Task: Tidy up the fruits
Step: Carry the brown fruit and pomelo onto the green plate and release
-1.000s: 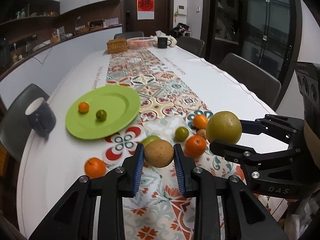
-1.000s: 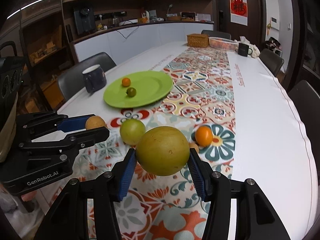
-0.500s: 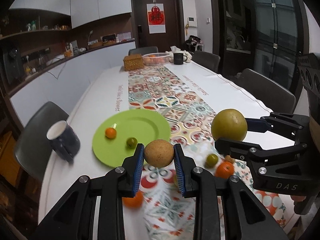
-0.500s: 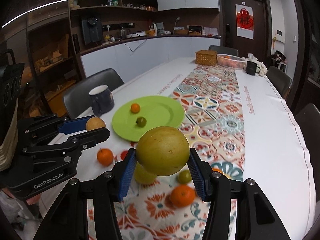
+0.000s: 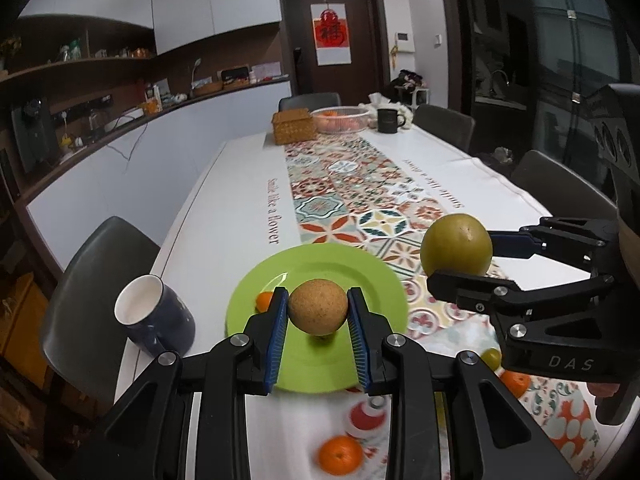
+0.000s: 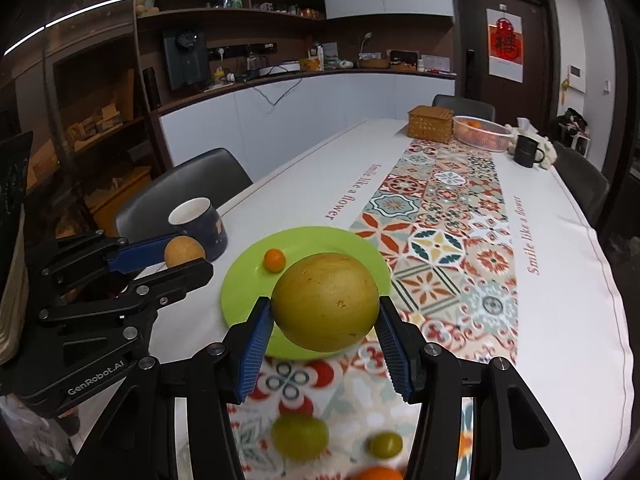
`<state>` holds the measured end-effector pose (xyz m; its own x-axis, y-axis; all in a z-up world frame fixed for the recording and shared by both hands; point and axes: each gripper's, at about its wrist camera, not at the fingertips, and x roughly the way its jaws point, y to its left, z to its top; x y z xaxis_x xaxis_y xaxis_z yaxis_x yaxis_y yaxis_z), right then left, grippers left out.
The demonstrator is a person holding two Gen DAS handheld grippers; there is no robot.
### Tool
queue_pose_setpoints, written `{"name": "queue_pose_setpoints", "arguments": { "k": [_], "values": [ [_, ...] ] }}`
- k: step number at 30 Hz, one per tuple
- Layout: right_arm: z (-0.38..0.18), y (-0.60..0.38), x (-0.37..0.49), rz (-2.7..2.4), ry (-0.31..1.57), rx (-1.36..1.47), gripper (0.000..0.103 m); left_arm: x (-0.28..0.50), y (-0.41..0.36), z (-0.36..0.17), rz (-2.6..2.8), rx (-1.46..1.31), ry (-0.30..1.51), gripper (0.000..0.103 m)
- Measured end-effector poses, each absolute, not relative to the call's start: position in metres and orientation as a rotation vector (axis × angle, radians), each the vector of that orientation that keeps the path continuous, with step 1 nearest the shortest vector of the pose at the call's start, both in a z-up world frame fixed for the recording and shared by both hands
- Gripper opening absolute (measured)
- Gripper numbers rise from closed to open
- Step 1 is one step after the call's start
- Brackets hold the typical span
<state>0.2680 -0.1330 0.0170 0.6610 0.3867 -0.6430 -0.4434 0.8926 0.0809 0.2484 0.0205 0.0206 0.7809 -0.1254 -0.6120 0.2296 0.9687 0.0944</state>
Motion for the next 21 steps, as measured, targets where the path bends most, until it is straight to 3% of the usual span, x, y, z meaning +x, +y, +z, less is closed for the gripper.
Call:
{"name": "queue_pose_setpoints", "arguments": {
  "k": [21],
  "values": [
    [-0.05,-0.073,0.358,0.426,0.946,-0.164,0.053,0.335,0.063,-0.063,-0.18,0.068,0.914,0.03]
  ]
}}
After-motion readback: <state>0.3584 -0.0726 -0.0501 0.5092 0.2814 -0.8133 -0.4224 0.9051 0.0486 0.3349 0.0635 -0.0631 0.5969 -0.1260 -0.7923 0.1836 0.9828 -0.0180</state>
